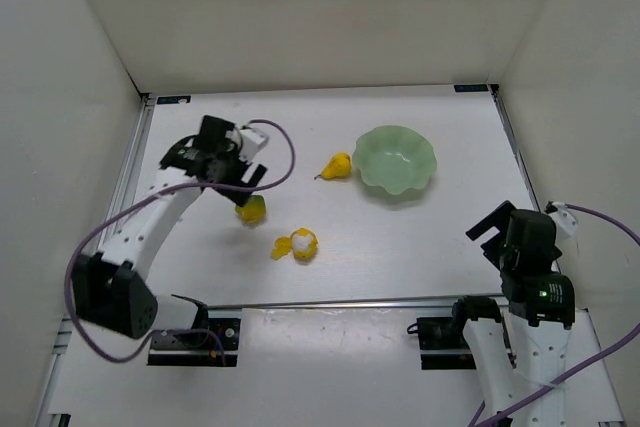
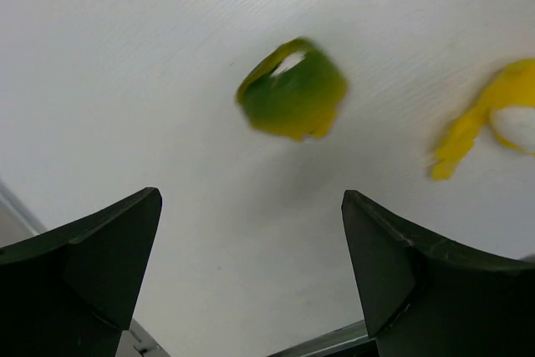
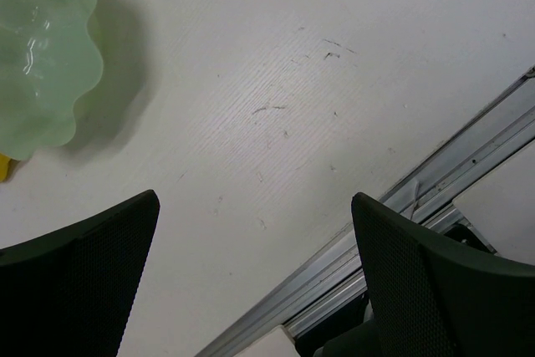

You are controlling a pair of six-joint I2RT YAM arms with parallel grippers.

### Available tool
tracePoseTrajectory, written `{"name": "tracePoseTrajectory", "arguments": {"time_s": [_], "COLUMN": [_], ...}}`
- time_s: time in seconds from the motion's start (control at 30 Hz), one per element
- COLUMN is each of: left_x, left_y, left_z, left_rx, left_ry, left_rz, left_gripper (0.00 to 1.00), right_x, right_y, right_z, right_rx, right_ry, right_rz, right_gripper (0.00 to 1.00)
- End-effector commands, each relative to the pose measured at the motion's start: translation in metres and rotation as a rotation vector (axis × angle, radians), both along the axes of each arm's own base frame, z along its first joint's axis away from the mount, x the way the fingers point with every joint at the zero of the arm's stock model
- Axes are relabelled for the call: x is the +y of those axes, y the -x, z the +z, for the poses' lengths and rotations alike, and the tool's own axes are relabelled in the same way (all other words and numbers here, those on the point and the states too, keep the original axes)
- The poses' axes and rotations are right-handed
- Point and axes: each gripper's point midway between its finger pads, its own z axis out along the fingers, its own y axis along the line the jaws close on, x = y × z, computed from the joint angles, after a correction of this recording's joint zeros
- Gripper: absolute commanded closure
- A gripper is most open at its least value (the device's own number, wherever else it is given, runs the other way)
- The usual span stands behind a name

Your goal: Place and organize the fake fruits in the fruit bowl

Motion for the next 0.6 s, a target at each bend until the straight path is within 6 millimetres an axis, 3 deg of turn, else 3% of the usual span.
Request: {"name": "tracePoseTrajectory", "arguments": {"time_s": [0.0,0.03,0.1,0.13,0.23,0.47,0.53,0.57], "left_x": [-0.037,-0.040,-0.044,-0.045,-0.046,-0.038,-0.038,-0.039], "left_y": [-0.014,-0.021,-0.035,-0.038,-0.040,-0.042,-0.042,-0.037], "left_z": [-0.015,-0.031,-0.040,-0.057,-0.081,-0.120,-0.123,-0.126], "left_rx": [0.041,0.081,0.096,0.143,0.209,0.287,0.296,0.311], "left_ry": [-0.038,-0.070,-0.088,-0.105,-0.132,-0.177,-0.180,-0.173], "left_rz": [-0.103,-0.117,-0.121,-0.122,-0.132,-0.115,-0.115,-0.120], "left_gripper": [0.00,0.00,0.00,0.00,0.00,0.00,0.00,0.05], "right_x": [0.002,0.002,0.002,0.002,0.002,0.002,0.002,0.002], "right_y": [-0.005,-0.005,-0.005,-0.005,-0.005,-0.005,-0.006,-0.006], "right_z": [0.001,0.001,0.001,0.001,0.002,-0.003,-0.005,-0.006], "right_rx": [-0.012,-0.012,-0.012,-0.012,-0.021,0.019,0.028,0.037], "right_ry": [0.007,0.007,0.007,0.007,0.008,0.006,0.005,0.005], "right_rz": [0.027,0.027,0.027,0.027,0.027,0.028,0.028,0.028], "right_gripper": [0.00,0.00,0.00,0.00,0.00,0.00,0.00,0.00]}}
